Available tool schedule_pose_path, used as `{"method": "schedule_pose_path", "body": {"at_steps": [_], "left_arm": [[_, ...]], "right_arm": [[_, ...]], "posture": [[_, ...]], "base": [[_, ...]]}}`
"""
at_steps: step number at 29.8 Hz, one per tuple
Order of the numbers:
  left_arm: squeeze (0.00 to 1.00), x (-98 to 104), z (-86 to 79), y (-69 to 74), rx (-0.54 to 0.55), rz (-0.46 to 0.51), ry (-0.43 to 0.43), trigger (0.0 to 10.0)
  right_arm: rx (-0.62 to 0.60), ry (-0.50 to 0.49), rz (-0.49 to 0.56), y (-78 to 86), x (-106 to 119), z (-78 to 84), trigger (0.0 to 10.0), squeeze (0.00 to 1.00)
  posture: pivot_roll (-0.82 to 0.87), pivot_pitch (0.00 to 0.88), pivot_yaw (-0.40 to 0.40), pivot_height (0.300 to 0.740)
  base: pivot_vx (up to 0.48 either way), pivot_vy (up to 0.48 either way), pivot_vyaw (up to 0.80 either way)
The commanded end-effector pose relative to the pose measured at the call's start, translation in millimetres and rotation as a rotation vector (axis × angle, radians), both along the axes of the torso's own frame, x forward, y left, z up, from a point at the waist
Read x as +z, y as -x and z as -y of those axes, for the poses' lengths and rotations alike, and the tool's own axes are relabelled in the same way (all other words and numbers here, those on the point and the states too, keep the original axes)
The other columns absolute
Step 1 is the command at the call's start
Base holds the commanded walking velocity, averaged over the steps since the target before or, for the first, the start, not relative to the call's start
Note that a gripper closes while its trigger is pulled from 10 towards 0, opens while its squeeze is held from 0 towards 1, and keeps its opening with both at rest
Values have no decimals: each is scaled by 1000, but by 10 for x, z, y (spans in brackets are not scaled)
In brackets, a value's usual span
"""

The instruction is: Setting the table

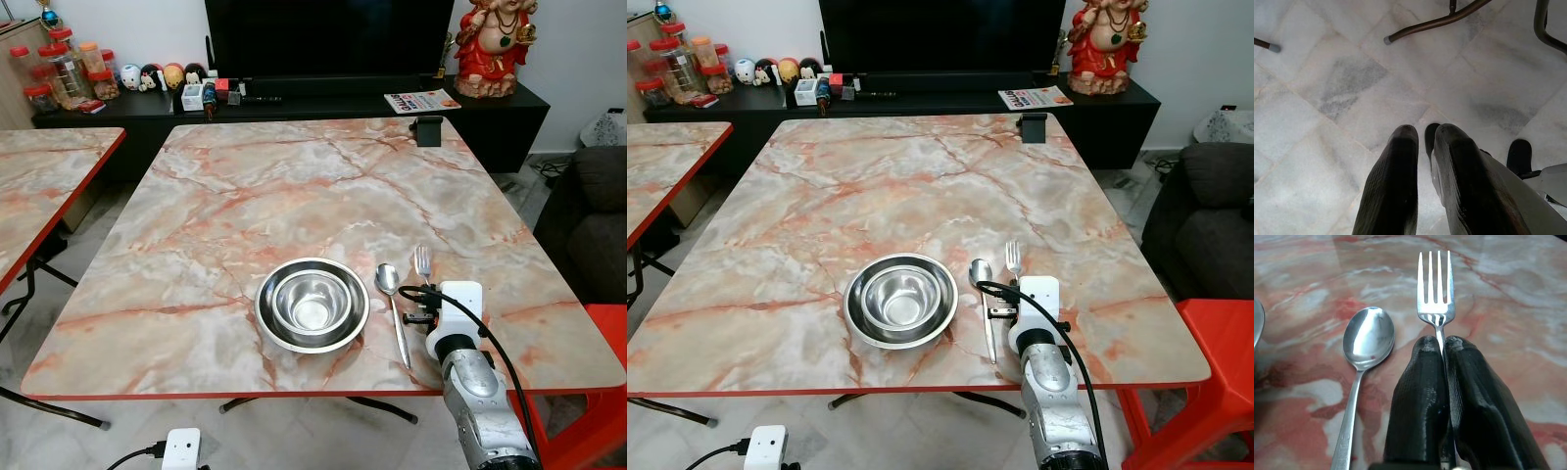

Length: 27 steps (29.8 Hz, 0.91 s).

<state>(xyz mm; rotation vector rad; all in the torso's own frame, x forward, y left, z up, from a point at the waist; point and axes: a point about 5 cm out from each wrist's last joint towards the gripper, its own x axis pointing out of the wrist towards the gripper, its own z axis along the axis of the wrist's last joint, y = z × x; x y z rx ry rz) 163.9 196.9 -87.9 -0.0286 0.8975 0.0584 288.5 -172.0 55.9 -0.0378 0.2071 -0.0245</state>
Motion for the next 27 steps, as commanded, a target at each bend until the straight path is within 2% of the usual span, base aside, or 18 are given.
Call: {"method": "schedule_pose_path", "body": {"at_steps": [1,27], "left_arm": [[0,-3,-8,-1,-1,-12,5,10000],[0,4,-5,-24,-10,-14,8,10000]], "right_arm": [[-4,10,9,9,17,-6,10000,0],[7,19,-52,47,-134,-8,10000,0]], "posture": [[-77,0,31,740],[-73,0,34,740]], "base": [[0,0,0],[0,0,0]]}}
